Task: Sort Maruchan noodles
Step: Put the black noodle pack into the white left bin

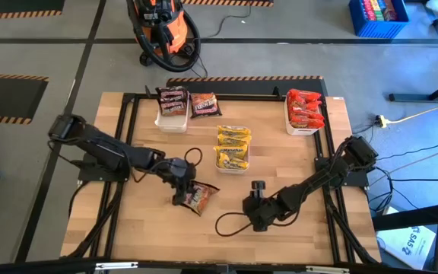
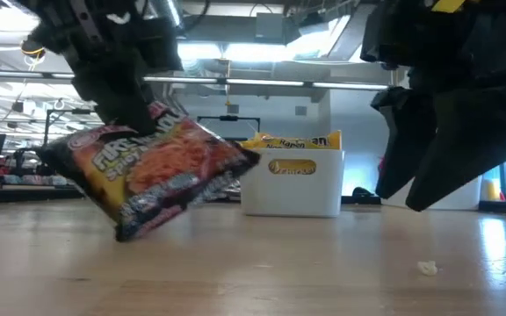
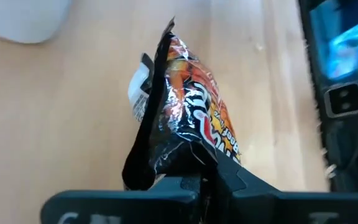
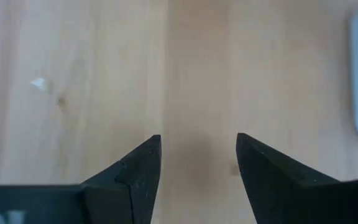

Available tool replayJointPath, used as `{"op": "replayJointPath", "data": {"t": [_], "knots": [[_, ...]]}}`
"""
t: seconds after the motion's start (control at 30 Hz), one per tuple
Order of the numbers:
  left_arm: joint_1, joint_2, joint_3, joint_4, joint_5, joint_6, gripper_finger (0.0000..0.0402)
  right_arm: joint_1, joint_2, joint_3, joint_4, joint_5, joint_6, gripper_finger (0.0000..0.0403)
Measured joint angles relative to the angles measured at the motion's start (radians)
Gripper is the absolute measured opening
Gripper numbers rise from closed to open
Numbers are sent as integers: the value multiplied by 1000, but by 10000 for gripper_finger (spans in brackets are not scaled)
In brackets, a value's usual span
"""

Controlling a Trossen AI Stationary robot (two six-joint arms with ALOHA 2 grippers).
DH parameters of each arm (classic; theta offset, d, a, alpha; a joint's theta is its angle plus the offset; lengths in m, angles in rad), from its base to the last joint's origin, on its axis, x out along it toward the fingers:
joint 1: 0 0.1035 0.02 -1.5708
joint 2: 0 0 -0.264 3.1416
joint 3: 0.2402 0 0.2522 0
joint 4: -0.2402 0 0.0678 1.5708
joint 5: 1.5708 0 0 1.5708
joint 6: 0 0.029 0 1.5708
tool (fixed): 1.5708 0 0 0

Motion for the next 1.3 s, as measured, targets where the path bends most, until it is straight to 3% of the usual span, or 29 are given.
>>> {"op": "replayJointPath", "data": {"t": [0.37, 0.57, 0.77, 1.0, 1.3], "knots": [[-1, -223, 28, -367, -138, 141, 0, 0, 0, 0, -58, 52, 16, 193], [0, -242, 210, -706, -307, 187, 0, -8, 0, 0, -110, 102, 13, 193], [42, -240, 356, -896, -389, 283, 0, -46, 1, -5, -145, 104, 13, 193], [56, -233, 386, -909, -342, 380, 0, -75, 2, -57, 43, 85, -42, 193], [-101, -146, 386, -762, -351, 377, 0, -57, -10, 2, 314, 15, -175, 193]]}}
